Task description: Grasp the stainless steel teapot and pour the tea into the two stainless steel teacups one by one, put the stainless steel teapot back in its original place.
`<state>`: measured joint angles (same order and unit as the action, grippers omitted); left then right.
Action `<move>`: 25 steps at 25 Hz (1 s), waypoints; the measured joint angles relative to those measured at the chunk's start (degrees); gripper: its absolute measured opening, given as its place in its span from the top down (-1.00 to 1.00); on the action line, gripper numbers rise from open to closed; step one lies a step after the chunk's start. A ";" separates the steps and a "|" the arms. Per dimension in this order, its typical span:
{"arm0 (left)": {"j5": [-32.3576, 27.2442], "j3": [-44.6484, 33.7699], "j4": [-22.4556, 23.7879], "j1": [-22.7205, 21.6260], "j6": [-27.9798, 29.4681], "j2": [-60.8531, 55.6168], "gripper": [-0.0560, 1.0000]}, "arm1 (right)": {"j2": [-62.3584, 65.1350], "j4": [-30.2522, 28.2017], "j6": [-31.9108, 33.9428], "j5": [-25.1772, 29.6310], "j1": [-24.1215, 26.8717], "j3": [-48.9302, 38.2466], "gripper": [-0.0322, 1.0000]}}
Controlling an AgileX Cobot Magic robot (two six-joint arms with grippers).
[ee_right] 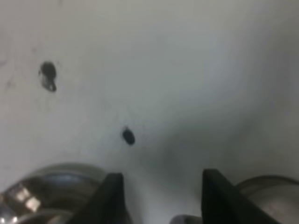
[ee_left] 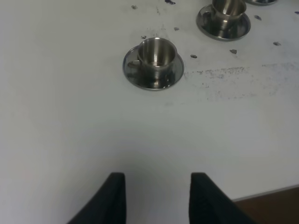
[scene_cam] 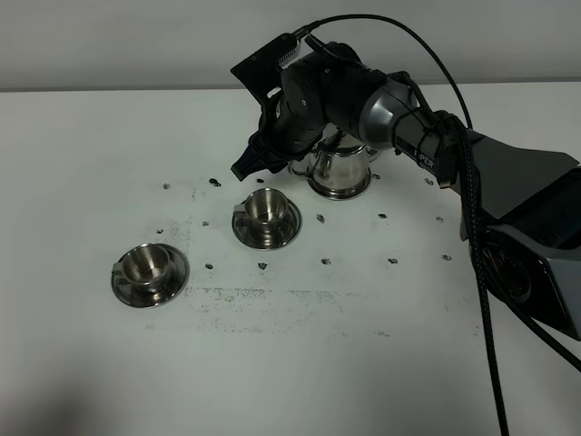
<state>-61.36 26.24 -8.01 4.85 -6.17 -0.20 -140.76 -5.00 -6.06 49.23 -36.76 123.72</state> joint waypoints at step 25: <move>0.00 0.00 0.00 0.00 0.00 0.00 0.27 | 2.46 -5.36 0.45 19.48 0.00 0.06 0.22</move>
<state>-61.36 26.24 -8.01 4.85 -6.17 -0.20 -138.30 -10.36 -5.61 68.70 -36.76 123.78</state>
